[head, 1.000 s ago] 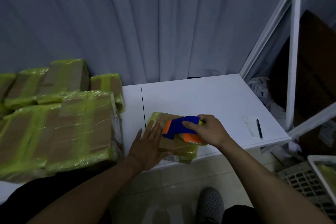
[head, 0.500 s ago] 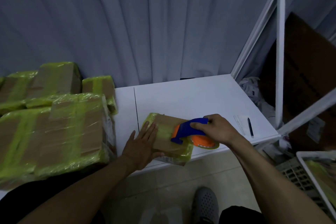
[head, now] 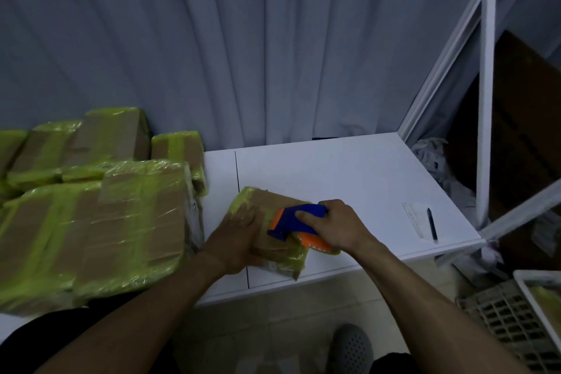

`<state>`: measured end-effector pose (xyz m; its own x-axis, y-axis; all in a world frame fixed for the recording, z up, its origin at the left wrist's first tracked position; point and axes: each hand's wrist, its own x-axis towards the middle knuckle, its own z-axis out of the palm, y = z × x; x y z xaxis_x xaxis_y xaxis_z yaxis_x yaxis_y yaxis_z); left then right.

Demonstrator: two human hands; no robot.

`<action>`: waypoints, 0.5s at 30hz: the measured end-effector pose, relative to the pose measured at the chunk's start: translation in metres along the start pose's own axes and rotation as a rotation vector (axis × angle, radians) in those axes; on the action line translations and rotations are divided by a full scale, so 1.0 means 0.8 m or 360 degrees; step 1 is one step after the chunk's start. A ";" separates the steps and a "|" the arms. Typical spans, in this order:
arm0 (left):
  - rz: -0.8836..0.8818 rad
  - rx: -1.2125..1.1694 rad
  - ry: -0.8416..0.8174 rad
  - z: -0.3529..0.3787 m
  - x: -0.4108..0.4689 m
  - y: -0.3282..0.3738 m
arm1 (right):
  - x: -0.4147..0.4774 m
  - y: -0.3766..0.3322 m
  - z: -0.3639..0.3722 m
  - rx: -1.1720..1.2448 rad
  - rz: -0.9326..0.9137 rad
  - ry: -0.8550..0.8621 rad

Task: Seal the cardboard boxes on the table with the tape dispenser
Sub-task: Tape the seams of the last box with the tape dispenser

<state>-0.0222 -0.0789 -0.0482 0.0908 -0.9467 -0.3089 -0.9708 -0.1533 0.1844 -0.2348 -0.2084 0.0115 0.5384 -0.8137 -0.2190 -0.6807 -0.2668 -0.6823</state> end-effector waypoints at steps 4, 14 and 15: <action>-0.0036 -0.0033 0.0122 0.025 0.002 0.009 | 0.000 0.003 0.000 0.0047 0.0037 0.0020; -0.0067 -0.0006 0.0195 0.026 0.007 0.009 | -0.033 0.013 -0.065 0.0179 0.0094 0.0203; -0.0070 0.0002 0.0188 0.025 0.008 0.010 | -0.037 0.018 -0.072 0.0186 0.0101 0.0184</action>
<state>-0.0335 -0.0805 -0.0676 0.1588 -0.9658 -0.2049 -0.9656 -0.1952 0.1719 -0.2889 -0.2180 0.0487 0.4309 -0.8828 -0.1872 -0.6454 -0.1565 -0.7476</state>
